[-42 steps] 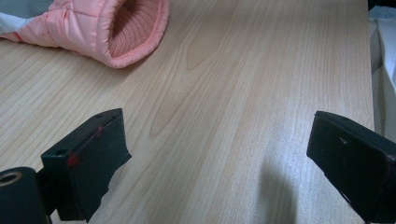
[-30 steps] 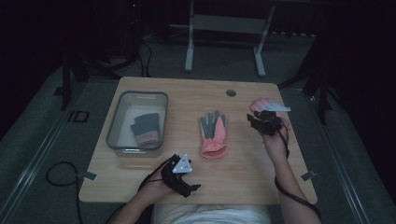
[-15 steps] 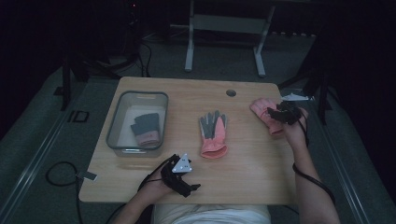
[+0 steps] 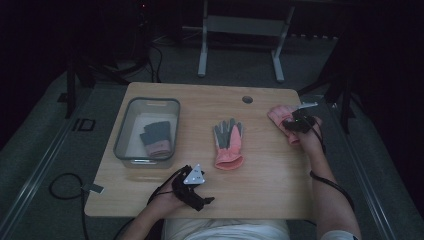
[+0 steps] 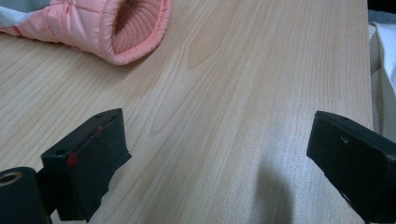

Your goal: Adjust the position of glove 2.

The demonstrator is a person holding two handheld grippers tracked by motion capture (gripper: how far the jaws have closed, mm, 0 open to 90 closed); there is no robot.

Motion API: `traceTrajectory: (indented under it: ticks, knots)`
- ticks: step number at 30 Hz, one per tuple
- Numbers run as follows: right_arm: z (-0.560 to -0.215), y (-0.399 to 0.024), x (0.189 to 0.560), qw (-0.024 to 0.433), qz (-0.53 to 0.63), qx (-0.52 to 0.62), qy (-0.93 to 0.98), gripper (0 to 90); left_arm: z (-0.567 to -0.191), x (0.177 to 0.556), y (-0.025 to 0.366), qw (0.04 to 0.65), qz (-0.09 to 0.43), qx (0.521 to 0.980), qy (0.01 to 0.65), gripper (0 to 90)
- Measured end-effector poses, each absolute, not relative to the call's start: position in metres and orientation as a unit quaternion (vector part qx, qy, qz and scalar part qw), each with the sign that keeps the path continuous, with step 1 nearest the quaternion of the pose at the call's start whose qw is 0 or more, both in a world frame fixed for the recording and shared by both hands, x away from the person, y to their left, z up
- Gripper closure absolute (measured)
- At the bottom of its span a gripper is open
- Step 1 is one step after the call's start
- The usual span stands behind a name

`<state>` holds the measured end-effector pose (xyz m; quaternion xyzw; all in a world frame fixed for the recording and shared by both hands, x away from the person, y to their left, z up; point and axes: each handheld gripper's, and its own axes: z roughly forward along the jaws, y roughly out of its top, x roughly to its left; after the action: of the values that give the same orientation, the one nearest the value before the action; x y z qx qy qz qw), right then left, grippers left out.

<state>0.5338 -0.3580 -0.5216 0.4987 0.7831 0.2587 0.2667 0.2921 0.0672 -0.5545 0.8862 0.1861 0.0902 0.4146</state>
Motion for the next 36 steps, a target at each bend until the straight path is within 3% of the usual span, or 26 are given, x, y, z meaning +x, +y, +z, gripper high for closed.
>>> traceTrajectory:
  ticks: [5,11,17,25,31,36]
  knots:
    - [-0.529,-0.36,0.536,0.255,0.264,0.505,0.781,46.5,-0.555,0.292,0.067,0.414,0.09,0.887,0.184,4.6]
    - [-0.528,-0.364,0.538,0.237,0.267,0.515,0.779,69.7,-0.556,0.292,0.067,0.414,0.089,0.887,0.185,4.6]
    - [-0.526,-0.366,0.541,0.231,0.27,0.535,0.767,82.0,-0.556,0.292,0.067,0.415,0.09,0.886,0.185,4.6]
    - [-0.509,-0.353,0.528,0.258,0.268,0.557,0.743,85.7,-0.556,0.293,0.067,0.415,0.093,0.886,0.183,4.6]
    - [-0.469,-0.338,0.49,0.276,0.309,0.577,0.704,86.0,-0.556,0.293,0.067,0.413,0.095,0.887,0.182,4.6]
    - [-0.458,-0.318,0.465,0.275,0.312,0.592,0.69,86.0,-0.556,0.291,0.067,0.414,0.098,0.887,0.179,4.6]
